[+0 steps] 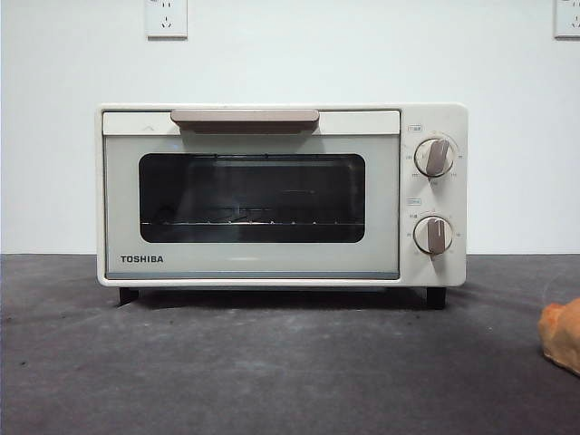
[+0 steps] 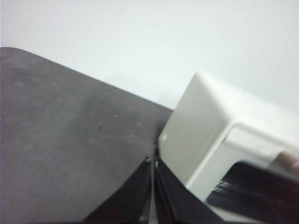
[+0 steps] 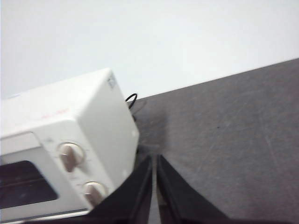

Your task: The left arm flap open the oven, the right arm pick bread and place it into oven, the left arm flap close the oven

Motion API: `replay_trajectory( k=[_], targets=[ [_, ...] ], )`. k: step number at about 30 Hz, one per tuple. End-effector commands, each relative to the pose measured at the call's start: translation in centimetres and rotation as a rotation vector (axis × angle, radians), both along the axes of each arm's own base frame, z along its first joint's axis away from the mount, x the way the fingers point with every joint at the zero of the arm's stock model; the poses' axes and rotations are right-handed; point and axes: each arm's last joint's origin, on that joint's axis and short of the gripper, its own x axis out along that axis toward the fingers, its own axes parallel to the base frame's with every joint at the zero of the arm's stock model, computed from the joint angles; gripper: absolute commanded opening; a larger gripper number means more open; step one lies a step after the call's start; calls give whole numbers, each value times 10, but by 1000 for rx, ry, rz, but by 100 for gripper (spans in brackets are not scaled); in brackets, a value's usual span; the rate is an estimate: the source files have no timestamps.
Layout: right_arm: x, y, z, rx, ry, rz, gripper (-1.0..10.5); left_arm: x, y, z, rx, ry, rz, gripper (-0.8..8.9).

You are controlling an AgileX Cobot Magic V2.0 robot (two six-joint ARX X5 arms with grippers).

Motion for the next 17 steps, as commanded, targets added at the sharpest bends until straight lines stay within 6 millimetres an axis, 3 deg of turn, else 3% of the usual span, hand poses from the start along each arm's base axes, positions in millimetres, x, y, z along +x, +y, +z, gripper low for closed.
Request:
replay_trajectory(
  k=[1, 10, 17],
  targets=[
    [-3, 1, 23, 18, -1, 34, 12, 1, -1, 30, -37, 7, -37, 18],
    [-2, 7, 75, -46, 117, 256, 12, 18, -10, 103, 14, 98, -272, 18],
    [0, 14, 98, -111, 163, 456, 12, 34, -24, 131, 35, 112, -561, 18]
  ],
)
